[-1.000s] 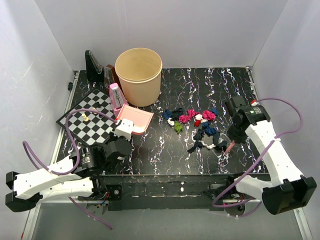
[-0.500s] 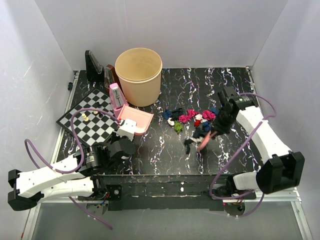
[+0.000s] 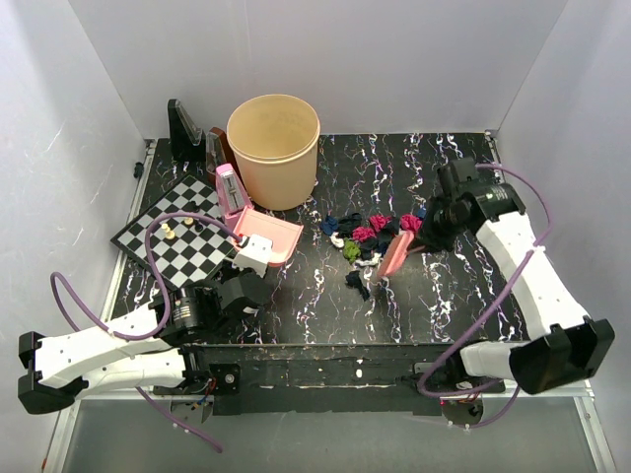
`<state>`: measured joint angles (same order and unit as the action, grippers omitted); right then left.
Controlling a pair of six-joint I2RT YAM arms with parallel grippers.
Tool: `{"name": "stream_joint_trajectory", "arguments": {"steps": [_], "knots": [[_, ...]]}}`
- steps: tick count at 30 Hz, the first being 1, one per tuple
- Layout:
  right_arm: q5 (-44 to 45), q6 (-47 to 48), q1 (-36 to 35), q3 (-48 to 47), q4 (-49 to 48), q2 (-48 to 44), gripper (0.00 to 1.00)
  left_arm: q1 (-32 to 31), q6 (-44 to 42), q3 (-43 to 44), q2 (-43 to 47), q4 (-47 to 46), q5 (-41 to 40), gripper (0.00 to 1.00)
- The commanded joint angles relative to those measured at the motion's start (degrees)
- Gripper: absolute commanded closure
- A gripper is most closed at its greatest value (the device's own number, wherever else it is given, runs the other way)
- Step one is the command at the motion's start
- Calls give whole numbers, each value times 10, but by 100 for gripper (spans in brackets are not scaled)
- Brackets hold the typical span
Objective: Sweep away the paper scraps from the table
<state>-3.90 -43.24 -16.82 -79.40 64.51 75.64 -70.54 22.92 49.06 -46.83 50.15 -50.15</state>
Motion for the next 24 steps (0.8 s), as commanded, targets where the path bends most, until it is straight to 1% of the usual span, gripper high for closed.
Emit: {"name": "stream_joint_trajectory", "arguments": {"steps": [1,3,6,10,14,17,19,22,24], "knots": [[0,17,-50,57,55,-48,99,3,-5,2,3,-5,-11,100],[59,-16,-77,72,98,-65,99,3,-6,2,3,-7,-11,100],[49,-52,-92,116,113,-107,99,3,-9,2,3,-8,-7,100],[-6,-107,-99,200,65,-180,99,3,-12,2,2,-11,-2,100],[-55,-180,-103,287,-25,-209,99,3,-12,2,1,-11,-4,100],[-75,-226,-108,311,-103,-202,99,3,-11,2,-4,-12,-5,100],[-70,-238,-109,310,-149,-184,99,3,-11,0,-4,-14,-6,100],[-57,-241,-107,288,-216,-133,99,3,-12,1,-5,-16,-5,100],[-45,-228,-105,253,-222,-81,99,3,-13,1,-8,-15,-5,100]]}}
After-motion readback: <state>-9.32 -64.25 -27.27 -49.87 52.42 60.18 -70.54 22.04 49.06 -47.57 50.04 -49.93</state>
